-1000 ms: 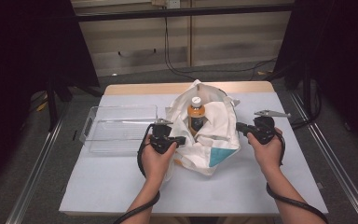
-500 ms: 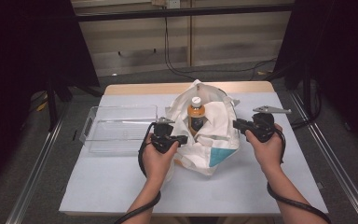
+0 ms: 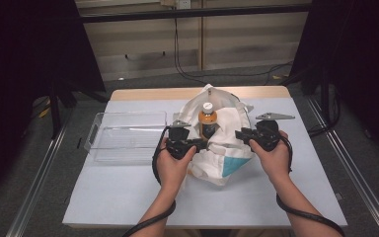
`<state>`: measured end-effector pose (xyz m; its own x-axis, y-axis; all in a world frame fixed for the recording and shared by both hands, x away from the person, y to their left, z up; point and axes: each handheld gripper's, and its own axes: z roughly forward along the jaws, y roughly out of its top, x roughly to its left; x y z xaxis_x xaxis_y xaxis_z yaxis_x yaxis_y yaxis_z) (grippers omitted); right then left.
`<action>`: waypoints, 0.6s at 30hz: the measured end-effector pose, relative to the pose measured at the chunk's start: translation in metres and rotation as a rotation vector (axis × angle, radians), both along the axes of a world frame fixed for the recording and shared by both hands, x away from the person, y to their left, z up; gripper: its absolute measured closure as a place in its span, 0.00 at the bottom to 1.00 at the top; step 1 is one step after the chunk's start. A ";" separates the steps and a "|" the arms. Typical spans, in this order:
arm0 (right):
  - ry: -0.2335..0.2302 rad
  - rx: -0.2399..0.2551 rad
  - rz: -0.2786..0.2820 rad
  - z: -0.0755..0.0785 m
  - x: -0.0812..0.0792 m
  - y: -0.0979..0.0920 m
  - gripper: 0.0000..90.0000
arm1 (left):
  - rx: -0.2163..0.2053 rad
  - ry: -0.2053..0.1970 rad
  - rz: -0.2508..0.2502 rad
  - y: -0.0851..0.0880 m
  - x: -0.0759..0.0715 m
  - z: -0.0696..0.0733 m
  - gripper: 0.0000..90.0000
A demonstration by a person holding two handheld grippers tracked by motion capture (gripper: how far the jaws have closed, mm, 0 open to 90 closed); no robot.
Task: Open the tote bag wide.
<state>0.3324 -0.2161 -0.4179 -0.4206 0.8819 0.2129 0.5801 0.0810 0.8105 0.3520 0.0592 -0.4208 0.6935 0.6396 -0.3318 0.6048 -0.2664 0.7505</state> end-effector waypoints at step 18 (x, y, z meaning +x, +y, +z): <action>0.065 -0.050 0.011 -0.015 0.002 0.003 0.79 | 0.069 0.007 0.068 -0.010 0.015 -0.016 0.64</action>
